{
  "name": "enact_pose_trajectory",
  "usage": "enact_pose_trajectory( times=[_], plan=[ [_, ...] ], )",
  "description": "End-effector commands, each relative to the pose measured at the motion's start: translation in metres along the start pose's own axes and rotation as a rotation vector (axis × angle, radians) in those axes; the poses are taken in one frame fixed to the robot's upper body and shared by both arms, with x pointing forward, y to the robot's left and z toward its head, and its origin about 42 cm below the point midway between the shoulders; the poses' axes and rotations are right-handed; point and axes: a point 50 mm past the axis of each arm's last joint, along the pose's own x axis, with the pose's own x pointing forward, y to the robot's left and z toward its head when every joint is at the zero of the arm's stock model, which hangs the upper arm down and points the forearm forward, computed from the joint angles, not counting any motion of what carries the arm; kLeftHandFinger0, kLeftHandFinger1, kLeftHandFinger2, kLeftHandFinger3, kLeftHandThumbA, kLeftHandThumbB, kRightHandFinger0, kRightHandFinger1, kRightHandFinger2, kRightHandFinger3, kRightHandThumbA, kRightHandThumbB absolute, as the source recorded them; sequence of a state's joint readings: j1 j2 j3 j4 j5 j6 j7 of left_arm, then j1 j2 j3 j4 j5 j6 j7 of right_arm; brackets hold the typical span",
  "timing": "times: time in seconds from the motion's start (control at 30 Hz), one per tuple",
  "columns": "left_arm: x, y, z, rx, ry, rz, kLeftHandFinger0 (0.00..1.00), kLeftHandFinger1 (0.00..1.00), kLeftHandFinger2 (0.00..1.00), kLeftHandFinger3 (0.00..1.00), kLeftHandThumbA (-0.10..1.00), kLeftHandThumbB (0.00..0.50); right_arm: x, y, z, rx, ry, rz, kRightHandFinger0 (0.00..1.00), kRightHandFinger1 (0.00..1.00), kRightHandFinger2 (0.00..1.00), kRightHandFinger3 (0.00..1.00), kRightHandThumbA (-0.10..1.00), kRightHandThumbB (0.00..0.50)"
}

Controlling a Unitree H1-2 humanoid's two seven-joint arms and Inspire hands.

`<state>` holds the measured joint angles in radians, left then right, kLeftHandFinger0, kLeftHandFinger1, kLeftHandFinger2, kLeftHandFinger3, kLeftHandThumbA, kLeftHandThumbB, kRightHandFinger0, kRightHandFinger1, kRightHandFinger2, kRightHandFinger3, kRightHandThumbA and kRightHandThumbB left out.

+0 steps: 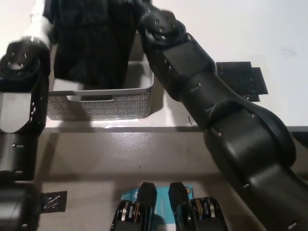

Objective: Use both hands to pick up a lunch bag on the right hand side and place it into a container on the left hand side

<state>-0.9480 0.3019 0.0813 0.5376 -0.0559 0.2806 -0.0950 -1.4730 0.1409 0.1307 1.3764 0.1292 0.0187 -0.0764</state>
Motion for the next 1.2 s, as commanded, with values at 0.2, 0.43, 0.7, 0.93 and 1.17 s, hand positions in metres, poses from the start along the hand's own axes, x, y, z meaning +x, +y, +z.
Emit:
enact_pose_trajectory(
  times=[0.2, 0.43, 0.7, 0.93, 1.17],
  plan=[
    [-0.037, 0.188, -0.010, 0.341, 0.226, 0.024, 1.00, 1.00, 1.00, 1.00, 1.00, 0.162, -0.023, -0.089, 0.022, -0.692, 0.041, 0.314, 1.00, 1.00, 1.00, 1.00, 0.68, 0.039],
    [-0.064, 0.240, 0.052, 0.332, 0.097, 0.136, 1.00, 1.00, 1.00, 1.00, 1.00, 0.136, -0.087, -0.168, 0.047, -0.421, -0.198, 0.083, 0.98, 1.00, 1.00, 1.00, 0.54, 0.001],
    [-0.074, 0.233, 0.068, 0.316, 0.054, 0.127, 1.00, 1.00, 1.00, 1.00, 1.00, 0.092, -0.136, -0.197, 0.029, -0.299, -0.293, 0.025, 0.94, 0.96, 1.00, 1.00, 0.47, 0.032],
    [-0.072, 0.198, 0.067, 0.353, 0.003, 0.001, 1.00, 1.00, 1.00, 1.00, 1.00, 0.116, -0.161, -0.208, -0.002, -0.259, -0.247, -0.015, 0.90, 0.93, 1.00, 1.00, 0.41, 0.025],
    [-0.100, 0.158, 0.131, 0.294, -0.330, -0.074, 1.00, 1.00, 1.00, 1.00, 1.00, 0.218, -0.186, -0.203, -0.020, -0.161, -0.355, -0.069, 1.00, 1.00, 1.00, 1.00, 1.00, 0.102]
  ],
)
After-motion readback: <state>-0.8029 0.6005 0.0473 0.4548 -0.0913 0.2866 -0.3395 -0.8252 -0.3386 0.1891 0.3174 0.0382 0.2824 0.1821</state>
